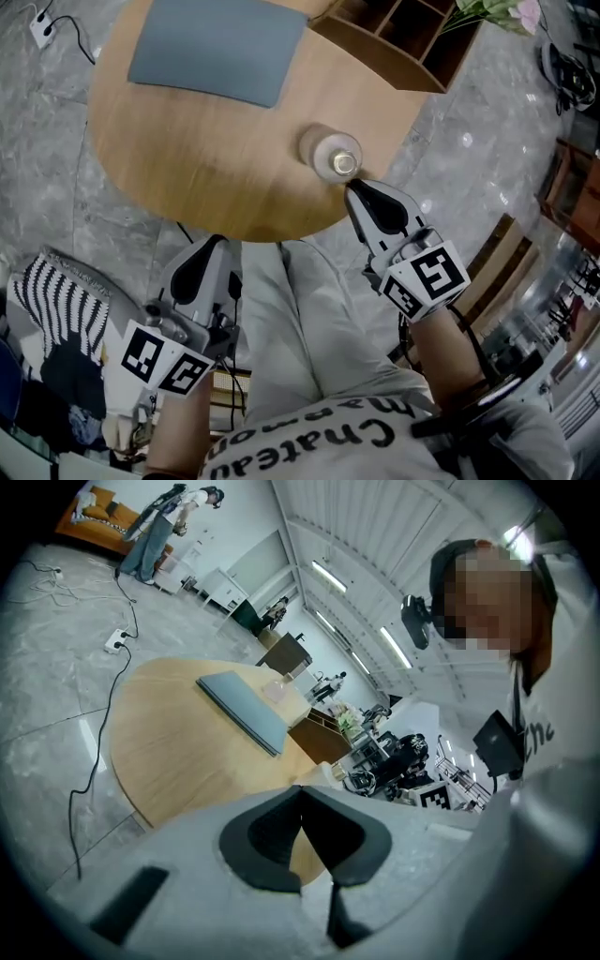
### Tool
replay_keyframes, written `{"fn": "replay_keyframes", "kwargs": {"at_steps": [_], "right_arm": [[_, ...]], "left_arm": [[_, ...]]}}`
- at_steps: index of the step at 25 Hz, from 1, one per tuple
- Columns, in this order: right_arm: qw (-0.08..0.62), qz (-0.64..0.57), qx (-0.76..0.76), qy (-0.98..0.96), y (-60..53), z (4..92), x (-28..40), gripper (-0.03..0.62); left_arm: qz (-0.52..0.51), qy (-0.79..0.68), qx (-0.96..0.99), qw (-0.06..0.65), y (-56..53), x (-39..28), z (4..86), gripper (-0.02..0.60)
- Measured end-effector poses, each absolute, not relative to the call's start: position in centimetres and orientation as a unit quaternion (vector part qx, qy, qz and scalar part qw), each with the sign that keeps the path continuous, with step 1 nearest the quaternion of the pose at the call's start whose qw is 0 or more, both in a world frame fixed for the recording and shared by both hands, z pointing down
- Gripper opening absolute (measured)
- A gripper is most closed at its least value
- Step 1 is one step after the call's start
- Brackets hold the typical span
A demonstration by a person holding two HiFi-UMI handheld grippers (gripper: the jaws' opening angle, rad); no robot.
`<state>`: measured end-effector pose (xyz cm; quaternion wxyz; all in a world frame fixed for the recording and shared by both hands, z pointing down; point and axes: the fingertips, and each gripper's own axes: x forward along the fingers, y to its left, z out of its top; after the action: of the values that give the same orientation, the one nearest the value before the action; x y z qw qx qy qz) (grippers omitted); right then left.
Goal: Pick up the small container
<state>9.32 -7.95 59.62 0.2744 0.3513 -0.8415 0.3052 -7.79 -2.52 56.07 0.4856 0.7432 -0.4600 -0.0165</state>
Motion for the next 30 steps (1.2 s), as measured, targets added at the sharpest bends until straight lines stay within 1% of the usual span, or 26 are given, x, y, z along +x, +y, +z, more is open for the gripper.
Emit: {"fn": "replay_keyframes", "kwargs": {"at_steps": [5,6,7,8,10,12,14,21,30], "right_arm": [[0.257,0.301,0.337,-0.854,-8.1,60.9,8.7,0.019],[0.255,0.299,0.335,-0.856,-8.1,61.0,8.6,0.043],[0.254,0.299,0.331,-0.858,-8.1,61.2,8.4,0.133],[0.253,0.298,0.328,-0.860,-8.2,61.4,8.3,0.196],[0.250,0.287,0.326,-0.865,-8.4,61.6,7.9,0.199],[0.252,0.270,0.322,-0.872,-8.8,61.7,7.4,0.240],[0.253,0.254,0.318,-0.878,-9.2,61.8,6.7,0.266],[0.245,0.221,0.337,-0.882,-10.6,61.9,5.9,0.301],[0.253,0.185,0.343,-0.885,-11.7,61.7,5.2,0.307]], "left_arm": [[-0.026,-0.468,0.739,0.485,-2.5,-8.3,58.0,0.014],[-0.029,-0.468,0.739,0.483,-2.4,-8.3,58.1,0.014],[-0.033,-0.469,0.740,0.481,-2.3,-8.3,58.3,0.014],[-0.036,-0.470,0.741,0.479,-2.2,-8.3,58.4,0.014],[-0.040,-0.471,0.742,0.475,-2.0,-8.4,58.7,0.014],[-0.041,-0.473,0.744,0.470,-1.9,-8.6,59.1,0.014],[-0.045,-0.475,0.743,0.468,-1.9,-8.8,59.5,0.014],[-0.055,-0.478,0.745,0.462,-1.1,-9.3,60.7,0.014],[-0.069,-0.481,0.757,0.436,-1.9,-10.1,60.8,0.014]]}}
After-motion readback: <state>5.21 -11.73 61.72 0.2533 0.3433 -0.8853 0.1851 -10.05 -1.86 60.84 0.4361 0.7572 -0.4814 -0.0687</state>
